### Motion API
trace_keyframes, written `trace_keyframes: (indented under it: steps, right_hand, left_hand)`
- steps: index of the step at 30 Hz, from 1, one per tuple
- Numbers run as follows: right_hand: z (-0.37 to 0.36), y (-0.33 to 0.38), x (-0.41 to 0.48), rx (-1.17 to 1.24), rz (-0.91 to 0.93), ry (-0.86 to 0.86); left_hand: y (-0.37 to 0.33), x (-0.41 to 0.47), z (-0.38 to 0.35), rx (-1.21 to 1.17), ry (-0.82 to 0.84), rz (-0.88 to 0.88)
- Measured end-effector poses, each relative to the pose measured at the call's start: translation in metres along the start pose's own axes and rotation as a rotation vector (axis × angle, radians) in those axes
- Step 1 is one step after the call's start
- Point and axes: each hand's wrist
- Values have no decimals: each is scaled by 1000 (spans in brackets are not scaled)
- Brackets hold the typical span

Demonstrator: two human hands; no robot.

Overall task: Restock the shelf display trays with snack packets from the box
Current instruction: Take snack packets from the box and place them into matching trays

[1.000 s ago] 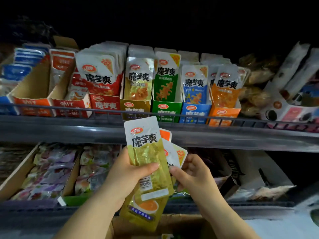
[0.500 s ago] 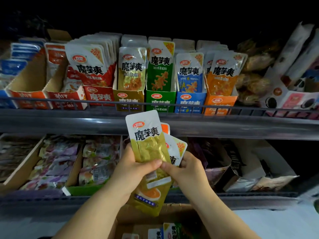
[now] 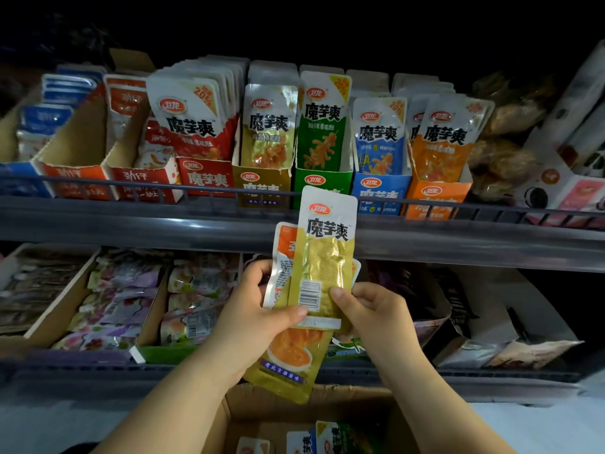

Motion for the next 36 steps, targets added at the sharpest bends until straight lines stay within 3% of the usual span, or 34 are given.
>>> trace_keyframes:
  steps: [8, 21, 27, 33, 36]
  right_hand:
    - [9, 4, 0, -201, -7, -46]
    - [6, 1, 1, 39, -64, -50]
    - [11, 1, 5, -107, 68, -177]
    - [20, 4, 4, 102, 122, -258]
    - [26, 4, 3, 80, 255, -381]
  left_hand:
    - [0, 0, 1, 14, -59, -19]
    - [0, -5, -1, 71, 29, -31]
    - [2, -1, 1, -2, -29, -39]
    - [1, 4, 9, -52, -130, -49]
    - [2, 5, 13, -72, -191, -68]
Point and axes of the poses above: each hand's wrist, its own x-axis towards the middle knuckle, its own z-axis out of the back of the hand, y = z × x, and after that the axes turned 14 degrees about -z, right-handed
